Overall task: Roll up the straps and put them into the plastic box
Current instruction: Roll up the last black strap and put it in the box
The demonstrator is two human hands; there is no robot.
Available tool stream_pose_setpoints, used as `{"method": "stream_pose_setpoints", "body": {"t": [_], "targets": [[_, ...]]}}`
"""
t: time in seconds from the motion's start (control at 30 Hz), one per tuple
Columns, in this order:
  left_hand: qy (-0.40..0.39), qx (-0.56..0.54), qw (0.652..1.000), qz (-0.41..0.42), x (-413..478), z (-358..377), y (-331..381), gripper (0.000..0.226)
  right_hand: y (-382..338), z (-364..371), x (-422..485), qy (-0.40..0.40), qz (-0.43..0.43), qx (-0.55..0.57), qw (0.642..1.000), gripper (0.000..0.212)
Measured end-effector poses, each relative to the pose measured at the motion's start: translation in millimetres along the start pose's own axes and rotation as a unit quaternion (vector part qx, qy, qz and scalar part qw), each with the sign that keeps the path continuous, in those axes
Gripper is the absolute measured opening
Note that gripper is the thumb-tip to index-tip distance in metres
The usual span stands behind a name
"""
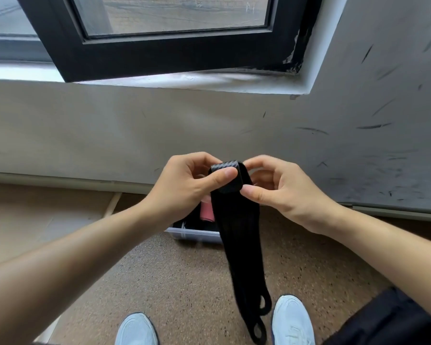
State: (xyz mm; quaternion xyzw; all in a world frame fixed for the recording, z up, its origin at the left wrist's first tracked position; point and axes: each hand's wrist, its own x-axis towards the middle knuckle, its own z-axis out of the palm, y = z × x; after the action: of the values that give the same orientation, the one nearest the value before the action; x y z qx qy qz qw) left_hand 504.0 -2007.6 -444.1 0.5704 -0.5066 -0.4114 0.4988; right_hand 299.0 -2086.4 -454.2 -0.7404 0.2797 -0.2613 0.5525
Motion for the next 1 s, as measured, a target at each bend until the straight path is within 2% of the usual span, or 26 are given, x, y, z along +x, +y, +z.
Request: {"method": "stream_pose_setpoints", "body": {"t": [0.07,0.2,0.53,0.87,1.0], "targets": [[0.007,0.005,1.000,-0.005,-0.9,5.2,1.4,0.038,-1.7,2.9,-0.4,0.020,-0.015,0.017,1.000,0.046],[0.023,-0.004,1.000,-0.019,-0.3,6.7,1.1,0.036,-5.2,5.4,-2.8,-0.012,-0.012,0.055,0.998,0.055],[-0.053,-0.041,0.997,-0.027,-4.6,0.2,0.2,0.030,-7.4,7.1,-1.4,0.045,-0.019,0.040,0.998,0.026],[-0.019,-0.041,0.999,-0.001,-3.1,4.2,-0.4,0.020,-4.9,6.0,0.0,0.056,-0.041,0.060,0.996,0.025],[-0.025,-0.052,0.998,-0.031,-2.9,5.2,0.0,0.022,1.1,6.5,1.2,0.077,-0.058,0.061,0.993,0.022]]}}
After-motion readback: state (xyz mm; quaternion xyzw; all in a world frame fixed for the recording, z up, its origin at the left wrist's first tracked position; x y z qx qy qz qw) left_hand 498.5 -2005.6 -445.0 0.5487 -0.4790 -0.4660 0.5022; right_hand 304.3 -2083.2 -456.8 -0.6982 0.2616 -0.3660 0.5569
